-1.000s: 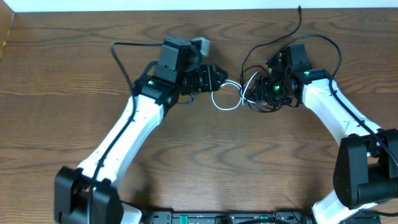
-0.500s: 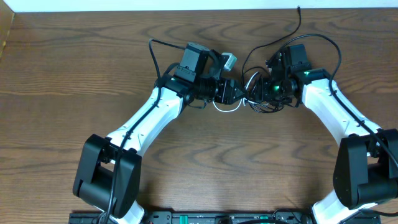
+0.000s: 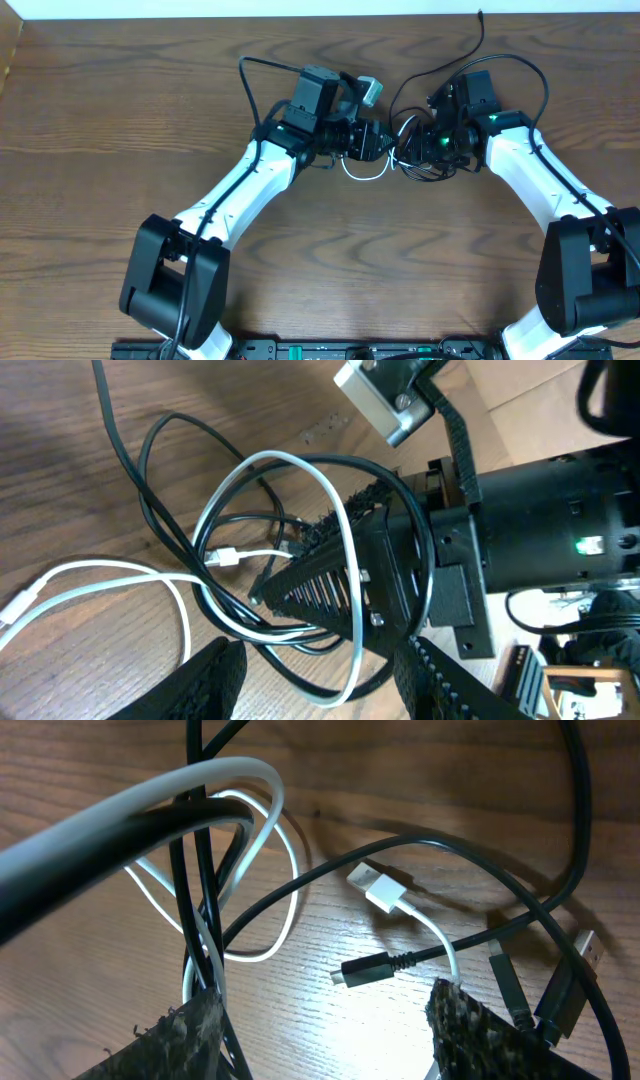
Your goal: Untangle cables
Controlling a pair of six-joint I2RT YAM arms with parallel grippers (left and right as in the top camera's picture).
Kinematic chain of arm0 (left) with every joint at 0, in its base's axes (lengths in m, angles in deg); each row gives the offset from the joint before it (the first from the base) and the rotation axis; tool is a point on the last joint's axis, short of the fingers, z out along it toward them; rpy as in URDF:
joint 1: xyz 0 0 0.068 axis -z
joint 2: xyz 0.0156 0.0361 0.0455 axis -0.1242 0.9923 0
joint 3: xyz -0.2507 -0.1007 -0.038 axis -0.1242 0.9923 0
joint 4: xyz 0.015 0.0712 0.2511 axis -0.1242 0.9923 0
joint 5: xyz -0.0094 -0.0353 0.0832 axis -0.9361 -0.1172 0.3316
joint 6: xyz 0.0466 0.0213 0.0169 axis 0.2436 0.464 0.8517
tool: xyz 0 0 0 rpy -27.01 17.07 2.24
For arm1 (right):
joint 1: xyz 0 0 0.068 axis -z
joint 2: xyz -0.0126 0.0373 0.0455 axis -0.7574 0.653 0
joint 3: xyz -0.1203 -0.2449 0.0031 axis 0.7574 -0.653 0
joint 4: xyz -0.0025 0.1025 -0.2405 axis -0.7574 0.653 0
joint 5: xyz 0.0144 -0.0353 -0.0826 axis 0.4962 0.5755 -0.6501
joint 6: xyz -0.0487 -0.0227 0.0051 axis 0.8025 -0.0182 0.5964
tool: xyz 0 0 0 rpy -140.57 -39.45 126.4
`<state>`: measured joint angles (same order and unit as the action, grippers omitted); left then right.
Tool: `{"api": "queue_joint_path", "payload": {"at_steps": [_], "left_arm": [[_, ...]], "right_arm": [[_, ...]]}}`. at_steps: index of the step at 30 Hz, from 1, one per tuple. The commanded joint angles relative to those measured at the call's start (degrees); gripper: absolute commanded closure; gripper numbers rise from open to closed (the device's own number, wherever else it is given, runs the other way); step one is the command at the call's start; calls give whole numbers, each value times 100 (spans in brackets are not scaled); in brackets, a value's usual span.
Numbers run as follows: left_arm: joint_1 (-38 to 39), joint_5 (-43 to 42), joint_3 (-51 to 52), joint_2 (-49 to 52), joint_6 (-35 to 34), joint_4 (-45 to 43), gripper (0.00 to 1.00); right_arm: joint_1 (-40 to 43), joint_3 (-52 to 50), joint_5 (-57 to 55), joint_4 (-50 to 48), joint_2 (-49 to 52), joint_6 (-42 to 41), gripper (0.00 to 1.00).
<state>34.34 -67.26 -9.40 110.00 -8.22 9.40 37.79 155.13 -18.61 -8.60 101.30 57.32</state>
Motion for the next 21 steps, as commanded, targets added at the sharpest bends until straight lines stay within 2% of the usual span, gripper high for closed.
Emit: {"api": "queue_joint_path", "payload": {"at_steps": [1,9,21], "left_arm": [[138,262,-37,109,114,-28,47],[299,1029,-37,125,111,26,48],[319,1141,-37,236,109,11,48]], "right_arm": [[20,4,13,-15,35,70,38],[20,4,13,-15,35,72,37],[20,4,15,-13,35,155,37]]}}
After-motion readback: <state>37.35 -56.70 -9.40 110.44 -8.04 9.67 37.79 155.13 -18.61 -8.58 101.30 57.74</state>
